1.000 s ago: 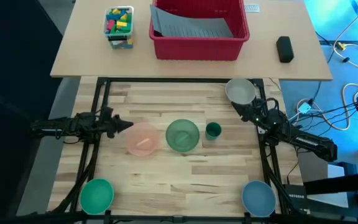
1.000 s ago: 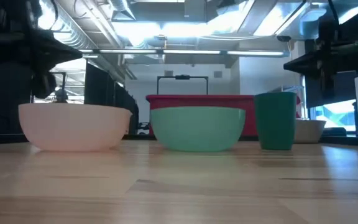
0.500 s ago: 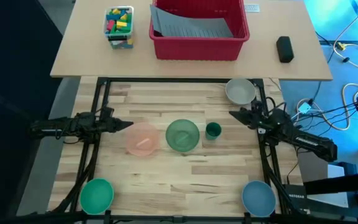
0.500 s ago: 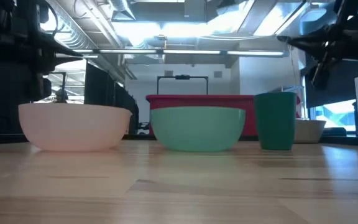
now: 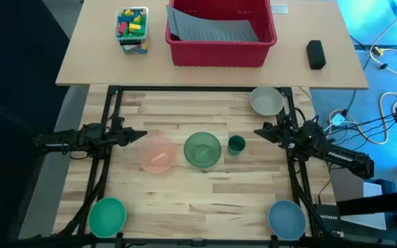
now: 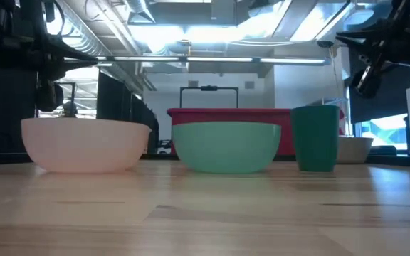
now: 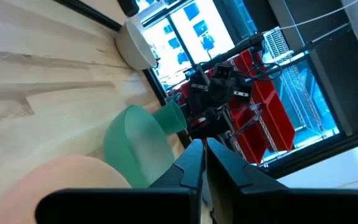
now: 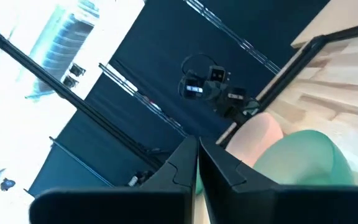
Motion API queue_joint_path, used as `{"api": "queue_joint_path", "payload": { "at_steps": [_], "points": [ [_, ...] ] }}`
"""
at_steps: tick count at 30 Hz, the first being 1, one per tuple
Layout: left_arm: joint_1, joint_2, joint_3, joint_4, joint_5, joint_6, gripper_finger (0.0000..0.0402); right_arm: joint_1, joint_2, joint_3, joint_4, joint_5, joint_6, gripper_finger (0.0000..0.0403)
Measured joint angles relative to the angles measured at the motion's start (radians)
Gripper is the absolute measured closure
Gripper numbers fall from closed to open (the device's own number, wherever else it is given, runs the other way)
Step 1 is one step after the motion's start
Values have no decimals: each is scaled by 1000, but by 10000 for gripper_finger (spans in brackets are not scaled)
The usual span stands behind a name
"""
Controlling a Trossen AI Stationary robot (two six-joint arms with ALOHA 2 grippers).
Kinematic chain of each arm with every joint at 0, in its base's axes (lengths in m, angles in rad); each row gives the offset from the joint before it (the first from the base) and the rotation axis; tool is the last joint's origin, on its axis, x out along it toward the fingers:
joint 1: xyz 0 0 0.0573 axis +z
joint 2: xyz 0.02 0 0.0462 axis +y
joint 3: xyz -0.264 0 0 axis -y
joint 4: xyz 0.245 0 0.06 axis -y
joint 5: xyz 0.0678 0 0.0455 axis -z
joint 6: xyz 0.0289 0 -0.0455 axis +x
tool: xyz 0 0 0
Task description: Nest bowls inside each other
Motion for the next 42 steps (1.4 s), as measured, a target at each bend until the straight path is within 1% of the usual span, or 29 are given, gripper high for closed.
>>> {"api": "queue_joint_path", "payload": {
  "at_steps": [9,25,27,30,33,35,38,39,42],
  "points": [
    [-3,6,10,-4,1,-7,402,0,0,0,-27,7,-43,403],
    [-83,180,297,-163,6,62,402,0,0,0,-52,44,-47,403],
    [-114,291,428,-286,15,115,402,0,0,0,-52,42,-47,403],
    [-174,491,635,-440,50,196,402,0,0,0,-53,26,-48,403],
    [-249,718,824,-618,98,259,402,0,0,0,-53,24,-48,403],
    [-308,862,936,-767,126,280,402,0,0,0,-53,19,-48,403],
    [-399,1051,1083,-972,216,289,402,0,0,0,-51,19,-48,403],
    [-428,1086,1107,-1002,239,260,400,0,0,0,-50,19,-50,403],
    [-503,1152,1133,-1037,281,87,389,0,0,0,-47,19,-59,403]
  ]
}}
